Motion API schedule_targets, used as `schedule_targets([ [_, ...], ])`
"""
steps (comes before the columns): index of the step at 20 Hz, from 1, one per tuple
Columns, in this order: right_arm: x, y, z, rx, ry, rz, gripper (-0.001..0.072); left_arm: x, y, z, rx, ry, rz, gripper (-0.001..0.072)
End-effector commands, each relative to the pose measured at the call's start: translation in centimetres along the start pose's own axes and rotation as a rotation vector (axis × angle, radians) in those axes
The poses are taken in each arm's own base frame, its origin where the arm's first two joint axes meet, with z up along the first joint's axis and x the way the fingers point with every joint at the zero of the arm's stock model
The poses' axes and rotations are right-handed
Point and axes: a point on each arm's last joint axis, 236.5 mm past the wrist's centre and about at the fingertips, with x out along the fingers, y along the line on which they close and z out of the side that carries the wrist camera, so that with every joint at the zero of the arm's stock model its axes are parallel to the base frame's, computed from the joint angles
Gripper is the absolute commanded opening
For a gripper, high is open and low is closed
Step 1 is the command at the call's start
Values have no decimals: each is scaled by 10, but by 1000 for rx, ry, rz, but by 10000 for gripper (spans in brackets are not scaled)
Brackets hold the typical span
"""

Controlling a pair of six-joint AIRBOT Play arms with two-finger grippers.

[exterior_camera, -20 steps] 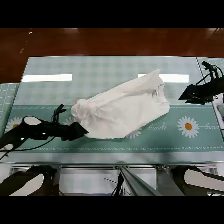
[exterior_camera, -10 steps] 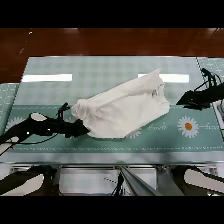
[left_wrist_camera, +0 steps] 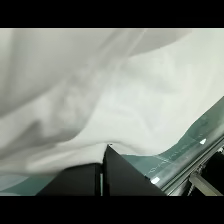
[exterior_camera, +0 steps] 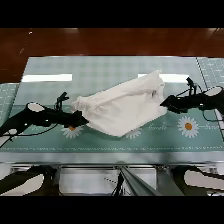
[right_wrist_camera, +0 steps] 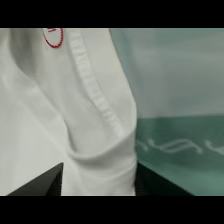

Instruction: Fold the shirts.

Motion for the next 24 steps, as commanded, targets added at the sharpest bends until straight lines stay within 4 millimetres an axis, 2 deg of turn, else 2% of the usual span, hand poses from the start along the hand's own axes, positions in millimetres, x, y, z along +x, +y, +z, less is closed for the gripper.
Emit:
schedule_targets([
  [1, 21, 9, -3, -45, 1, -24, 178, -9, -18, 19, 44, -34, -23, 20],
  [2, 15, 15, -3, -59, 5, -14, 37, -11, -23, 22, 56, -35, -31, 20],
  [4, -16, 32, 10, -143, -43, 9, 36, -22, -43, 30, 106, -42, -59, 19],
  [5, -43, 42, 22, -180, -97, 20, 36, -32, -58, 40, 148, -74, -72, 19],
  [7, -119, 71, 51, -245, -273, 38, 36, -74, -105, 68, 274, -206, -106, 18],
  [9, -209, 107, 71, -332, -496, 32, 35, -143, -167, 93, 433, -396, -140, 18],
  [11, -303, 153, 74, -423, -738, 25, 34, -231, -234, 99, 576, -615, -171, 18],
  [13, -386, 199, 59, -483, -959, 44, 34, -320, -299, 80, 726, -828, -189, 18],
  [14, -427, 221, 46, -513, -1067, 57, 34, -361, -330, 61, 812, -929, -188, 19],
  [16, -493, 252, 16, -564, -1243, 60, 34, -424, -376, 19, 959, -1099, -168, 18],
  [18, -531, 270, -9, -579, -1333, 70, 34, -467, -407, -23, 1050, -1230, -138, 18],
  [20, -552, 279, -29, -586, -1370, 63, 34, -492, -417, -51, 1076, -1314, -59, 18],
  [22, -563, 280, -45, -593, -1370, 21, 34, -499, -406, -68, 1051, -1322, 58, 18],
  [24, -559, 274, -59, -588, -1320, -28, 34, -488, -384, -79, 997, -1253, 155, 18],
])
